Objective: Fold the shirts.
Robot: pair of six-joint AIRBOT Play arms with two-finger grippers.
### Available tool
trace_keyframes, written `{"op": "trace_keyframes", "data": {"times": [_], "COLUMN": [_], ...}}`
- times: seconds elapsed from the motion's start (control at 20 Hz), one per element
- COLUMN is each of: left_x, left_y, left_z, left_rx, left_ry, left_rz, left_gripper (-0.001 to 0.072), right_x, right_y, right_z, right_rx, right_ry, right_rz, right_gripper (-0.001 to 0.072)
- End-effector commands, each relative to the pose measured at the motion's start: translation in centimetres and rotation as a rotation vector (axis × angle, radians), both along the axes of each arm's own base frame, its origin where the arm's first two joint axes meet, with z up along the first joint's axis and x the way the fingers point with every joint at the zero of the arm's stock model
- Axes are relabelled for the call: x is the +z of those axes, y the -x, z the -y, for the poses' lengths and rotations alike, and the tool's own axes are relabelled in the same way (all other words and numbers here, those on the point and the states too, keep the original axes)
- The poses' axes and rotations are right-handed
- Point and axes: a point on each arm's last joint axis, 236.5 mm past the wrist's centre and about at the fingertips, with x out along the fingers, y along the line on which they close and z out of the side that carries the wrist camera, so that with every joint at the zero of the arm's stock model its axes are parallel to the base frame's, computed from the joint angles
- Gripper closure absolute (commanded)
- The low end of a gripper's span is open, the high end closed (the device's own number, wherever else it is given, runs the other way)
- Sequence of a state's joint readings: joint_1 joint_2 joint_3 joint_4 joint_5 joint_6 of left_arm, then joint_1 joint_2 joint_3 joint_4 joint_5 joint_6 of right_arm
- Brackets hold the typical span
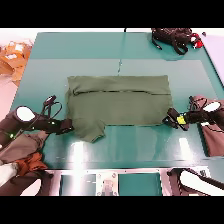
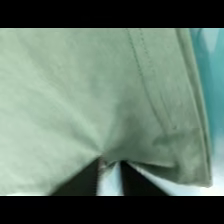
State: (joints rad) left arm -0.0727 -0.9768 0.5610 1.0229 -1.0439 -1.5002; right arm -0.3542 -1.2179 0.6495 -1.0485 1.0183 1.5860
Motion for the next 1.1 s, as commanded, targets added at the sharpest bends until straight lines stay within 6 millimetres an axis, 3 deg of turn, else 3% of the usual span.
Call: {"op": "trace_keyframes", "data": {"times": [0.0,0.05,0.25,0.45,0.55,0.8,0.85,0.9,0.95,1.0,1.05], "left_x": [-0.7,-0.7,-1.5,-2.6,-2.5,-2.2,-2.2,-2.3,-2.3,-2.3,-2.3], "left_y": [1.1,1.1,1.2,-0.3,-1.0,-1.3,-1.3,-1.1,-0.8,-0.6,-0.5], "left_z": [-1.9,-1.9,-1.4,1.0,1.3,3.5,3.6,3.6,3.6,3.7,3.8], "left_rx": [-0.001,0.012,0.050,0.192,0.238,0.188,0.185,0.177,0.170,0.165,0.160], "left_ry": [-0.088,-0.091,-0.061,0.092,0.128,0.129,0.129,0.125,0.126,0.128,0.129], "left_rz": [-0.064,-0.070,-0.072,-0.007,0.015,0.073,0.072,0.068,0.060,0.052,0.049], "left_gripper": [0.0159,0.0218,0.0219,0.0219,0.0219,0.0221,0.0338,0.0519,0.0616,0.0683,0.0684], "right_x": [0.2,0.2,0.3,0.4,0.6,0.8,0.7,0.7,0.7,0.7,0.7], "right_y": [0.7,0.9,1.1,0.9,0.4,-0.9,-1.0,-1.0,-0.9,-0.9,-1.0], "right_z": [0.1,0.0,-0.1,-0.4,-0.6,-0.6,-0.5,-0.5,-0.5,-0.6,-0.6], "right_rx": [0.016,0.018,0.022,0.004,-0.013,-0.055,-0.057,-0.057,-0.057,-0.056,-0.058], "right_ry": [0.000,-0.004,-0.010,-0.025,-0.038,-0.050,-0.047,-0.048,-0.049,-0.049,-0.050], "right_rz": [-0.019,-0.024,-0.032,-0.031,-0.016,0.024,0.026,0.025,0.024,0.024,0.025], "right_gripper": [0.0418,0.0418,0.0417,0.0405,0.0272,0.0273,0.0292,0.0312,0.0321,0.0320,0.0321]}}
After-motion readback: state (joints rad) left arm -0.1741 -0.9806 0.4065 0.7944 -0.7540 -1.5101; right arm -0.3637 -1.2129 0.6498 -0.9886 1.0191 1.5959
